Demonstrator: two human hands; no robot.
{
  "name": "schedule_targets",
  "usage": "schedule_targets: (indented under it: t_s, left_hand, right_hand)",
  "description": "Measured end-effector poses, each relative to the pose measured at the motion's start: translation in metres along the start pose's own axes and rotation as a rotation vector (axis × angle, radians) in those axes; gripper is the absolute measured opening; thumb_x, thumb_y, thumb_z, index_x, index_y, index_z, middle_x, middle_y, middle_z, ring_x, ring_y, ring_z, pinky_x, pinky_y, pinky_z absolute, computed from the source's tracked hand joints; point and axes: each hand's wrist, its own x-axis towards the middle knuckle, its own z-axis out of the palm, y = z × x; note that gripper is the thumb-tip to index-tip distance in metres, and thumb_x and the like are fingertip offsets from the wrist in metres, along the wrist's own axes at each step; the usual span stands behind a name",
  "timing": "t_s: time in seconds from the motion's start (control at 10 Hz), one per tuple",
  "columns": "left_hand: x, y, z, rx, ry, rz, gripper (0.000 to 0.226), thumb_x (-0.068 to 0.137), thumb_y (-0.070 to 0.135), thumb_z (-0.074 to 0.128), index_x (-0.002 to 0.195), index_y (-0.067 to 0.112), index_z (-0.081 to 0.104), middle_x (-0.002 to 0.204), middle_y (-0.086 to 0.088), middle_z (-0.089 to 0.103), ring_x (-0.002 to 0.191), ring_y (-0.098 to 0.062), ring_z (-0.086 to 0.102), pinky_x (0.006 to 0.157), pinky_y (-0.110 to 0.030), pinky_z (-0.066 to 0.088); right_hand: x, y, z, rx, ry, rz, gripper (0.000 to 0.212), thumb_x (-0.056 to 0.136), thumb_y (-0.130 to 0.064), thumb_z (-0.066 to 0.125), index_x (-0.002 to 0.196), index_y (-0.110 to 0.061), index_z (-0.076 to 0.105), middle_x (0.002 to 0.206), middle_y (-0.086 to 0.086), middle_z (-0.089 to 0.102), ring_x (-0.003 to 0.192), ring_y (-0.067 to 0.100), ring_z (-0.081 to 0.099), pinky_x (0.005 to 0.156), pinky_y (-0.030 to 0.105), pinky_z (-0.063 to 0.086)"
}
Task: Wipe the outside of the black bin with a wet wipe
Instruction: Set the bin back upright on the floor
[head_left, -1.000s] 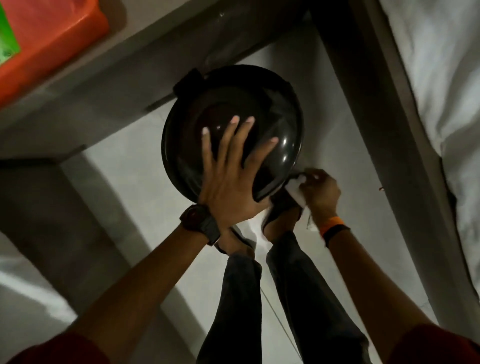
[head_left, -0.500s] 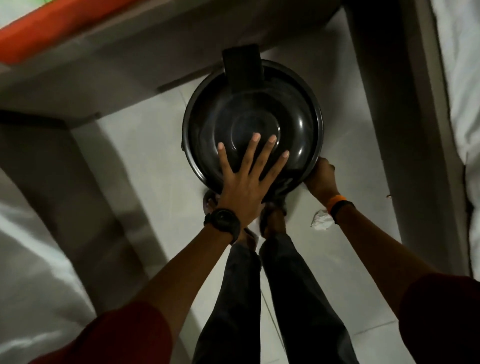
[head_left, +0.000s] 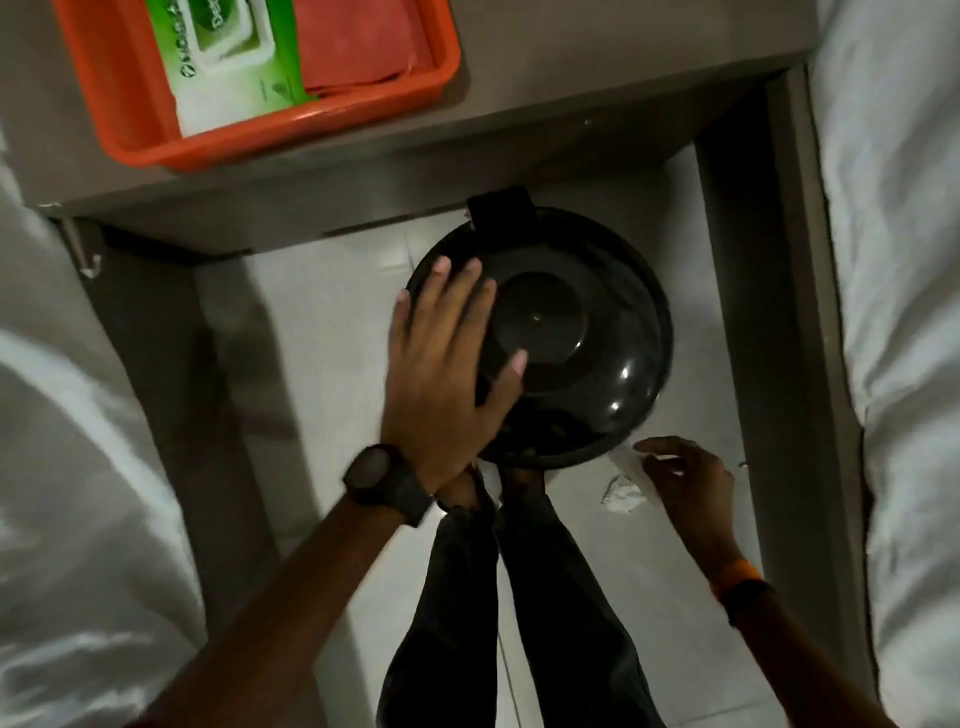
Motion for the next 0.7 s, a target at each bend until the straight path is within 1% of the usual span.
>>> schedule_targets:
  t_s: [0.1,0.2,0.3,0.4,0.5,0.6,0.7]
  left_hand:
    - [0.014,-0.015,-0.053,-0.099,0.135,0.000,0.053,0.102,0.046,0.038,0.142,0.013,0.047,0.153,-0.005,0.045,0.149,-0.021,0.029,0.121,-0.046,0.029]
    - [0.039,-0.025,-0.107,-0.175,0.228,-0.053,0.048,0.105,0.039,0.037,0.139,0.009,0.052,0.147,-0.008,0.051,0.145,-0.022,0.037,0.121,-0.034,0.029]
    - [0.055,-0.024,-0.117,-0.165,0.227,-0.097,0.047,0.105,0.033,0.037,0.141,0.006,0.048,0.149,-0.011,0.048,0.146,-0.023,0.035,0.123,-0.034,0.026]
    - [0.080,-0.021,-0.112,-0.139,0.197,-0.142,0.048,0.105,0.029,0.035,0.147,0.006,0.040,0.156,-0.013,0.038,0.148,-0.023,0.028,0.125,-0.036,0.022]
    - [0.096,-0.021,-0.108,-0.116,0.197,-0.107,0.050,0.105,0.032,0.032,0.148,0.007,0.039,0.156,-0.013,0.037,0.149,-0.024,0.028,0.125,-0.038,0.022]
    - [0.107,-0.008,-0.100,-0.039,0.232,-0.081,0.056,0.103,0.040,0.031,0.146,0.006,0.041,0.155,-0.015,0.039,0.148,-0.029,0.031,0.124,-0.039,0.024]
    - [0.135,-0.002,-0.118,0.083,0.268,-0.056,0.060,0.103,0.047,0.030,0.148,0.008,0.039,0.157,-0.016,0.035,0.148,-0.031,0.029,0.124,-0.043,0.024]
  right_hand:
    - [-0.013,-0.019,-0.013,0.088,-0.040,-0.039,0.023,0.088,0.002,0.067,0.096,-0.019,0.073,0.099,0.003,0.075,0.076,0.012,0.073,0.067,0.018,0.059]
    - [-0.018,-0.068,-0.008,0.163,-0.094,-0.135,0.025,0.085,0.004,0.070,0.094,-0.020,0.073,0.095,-0.005,0.072,0.074,-0.005,0.070,0.066,0.000,0.053]
    - [-0.002,-0.100,0.011,0.169,-0.121,-0.182,0.021,0.087,0.003,0.068,0.100,-0.012,0.075,0.099,0.001,0.072,0.084,0.004,0.069,0.068,-0.004,0.049]
    - [0.040,-0.137,0.046,0.098,-0.157,-0.205,0.025,0.093,0.003,0.058,0.112,-0.004,0.072,0.113,0.011,0.072,0.104,0.019,0.066,0.082,0.002,0.047]
    - [0.064,-0.140,0.061,0.018,-0.236,-0.253,0.027,0.097,-0.001,0.054,0.123,0.000,0.064,0.120,0.014,0.066,0.116,0.024,0.061,0.105,0.025,0.047]
    - [0.068,-0.124,0.047,-0.089,-0.376,-0.171,0.017,0.101,-0.010,0.052,0.116,-0.007,0.060,0.102,0.001,0.053,0.100,0.020,0.054,0.095,0.033,0.049]
    - [0.032,-0.082,0.011,-0.229,-0.327,-0.250,0.014,0.100,-0.015,0.054,0.092,-0.008,0.064,0.075,-0.003,0.056,0.071,0.014,0.058,0.070,0.027,0.054]
